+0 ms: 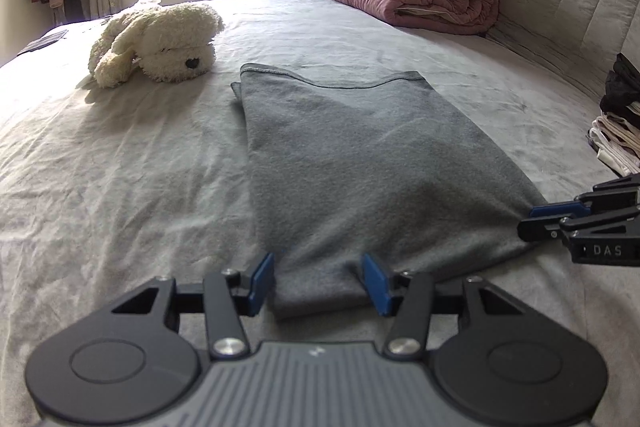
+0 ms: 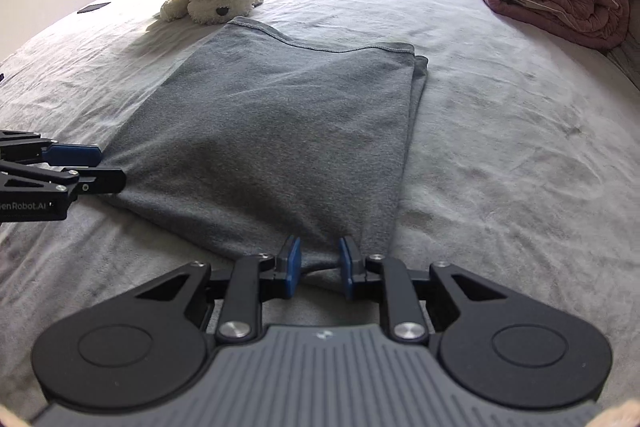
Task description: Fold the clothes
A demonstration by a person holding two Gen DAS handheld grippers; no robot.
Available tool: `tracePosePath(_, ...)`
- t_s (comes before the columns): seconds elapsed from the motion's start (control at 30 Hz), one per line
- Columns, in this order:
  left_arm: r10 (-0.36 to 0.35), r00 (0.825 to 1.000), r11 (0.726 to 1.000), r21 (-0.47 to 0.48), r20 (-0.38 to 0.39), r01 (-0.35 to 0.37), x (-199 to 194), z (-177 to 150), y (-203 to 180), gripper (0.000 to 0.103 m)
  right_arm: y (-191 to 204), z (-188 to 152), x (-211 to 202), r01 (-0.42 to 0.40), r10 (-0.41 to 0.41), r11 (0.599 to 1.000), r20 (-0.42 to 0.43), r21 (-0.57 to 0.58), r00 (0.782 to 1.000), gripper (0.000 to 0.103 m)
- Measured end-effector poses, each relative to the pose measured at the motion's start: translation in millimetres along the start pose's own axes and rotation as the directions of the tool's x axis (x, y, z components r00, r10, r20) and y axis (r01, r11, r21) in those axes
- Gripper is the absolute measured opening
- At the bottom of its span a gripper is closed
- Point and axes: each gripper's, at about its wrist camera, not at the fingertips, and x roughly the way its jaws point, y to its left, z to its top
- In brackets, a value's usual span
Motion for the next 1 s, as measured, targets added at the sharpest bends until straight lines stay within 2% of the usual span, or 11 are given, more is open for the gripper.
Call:
tracePosePath(0.1,-0.016,1.000,0.998,-0.065,-0.021,0.014,-0.9,-3.0,19.6,0.055,-11.4,-2.6,-2.7,0.026,-0.026,0.999,-0.013,0.024,1.000,0.021)
tracePosePath(0.17,-0.016,0.999,0.996,-0.091,-0.028,0.013,-4.1,-2.0,25.9,0.055,-18.0,-4.2,-2.4,0.071,-0.070,0.997,-0.026,0.035,0.997,0.032)
tracePosePath(0.2,-0.008,0.999,0.995,-0.098,-0.032,0.005,-5.7,-1.4,27.8,0.055,-23.2,-4.8,-2.3,0.076,-0.075,0.996,-0.030,0.051,0.997,0.042)
tracePosePath(0.27,-0.001,0.999,0.993,-0.116,-0.040,-0.003,-8.7,0.4,31.7,0.055,-32.2,-4.3,-3.2,0.062,-0.059,0.994,-0.038,0.092,0.998,0.043)
tracePosePath(0.33,-0.006,0.999,0.985,-0.172,-0.041,-0.001,-12.5,3.8,41.9,0.053,-35.3,-4.5,-6.5,0.055,-0.051,0.991,-0.042,0.118,0.998,0.043)
tracePosePath(0.4,-0.035,0.998,0.966,-0.259,-0.053,0.020,-14.6,4.8,55.4,0.050,-36.5,-5.2,-11.2,0.058,-0.053,0.990,-0.041,0.126,0.998,0.043)
tracePosePath(0.5,-0.120,0.990,0.917,-0.391,-0.079,0.080,-12.2,0.0,70.5,0.046,-45.0,-6.0,-15.3,0.027,-0.018,0.982,-0.049,0.189,0.999,0.043)
tracePosePath(0.6,-0.172,0.982,0.887,-0.446,-0.073,0.122,-11.3,-2.2,72.9,0.044,-55.0,-7.1,-14.4,-0.019,0.039,0.959,-0.066,0.282,0.997,0.043)
tracePosePath(0.8,-0.298,0.954,0.795,-0.564,-0.040,0.225,-10.8,-3.5,76.0,0.042,-74.6,-7.5,-19.0,-0.114,0.149,0.883,-0.042,0.455,0.988,0.044)
tracePosePath(0.93,-0.335,0.941,0.756,-0.608,-0.038,0.244,-5.5,-5.6,75.2,0.043,-80.7,-9.8,-18.7,-0.198,0.242,0.817,-0.009,0.541,0.970,0.044)
tracePosePath(1.0,-0.341,0.939,0.753,-0.613,-0.051,0.241,-0.7,-7.7,71.8,0.043,-81.0,-12.0,-14.7,-0.221,0.277,0.787,-0.010,0.576,0.961,0.044)
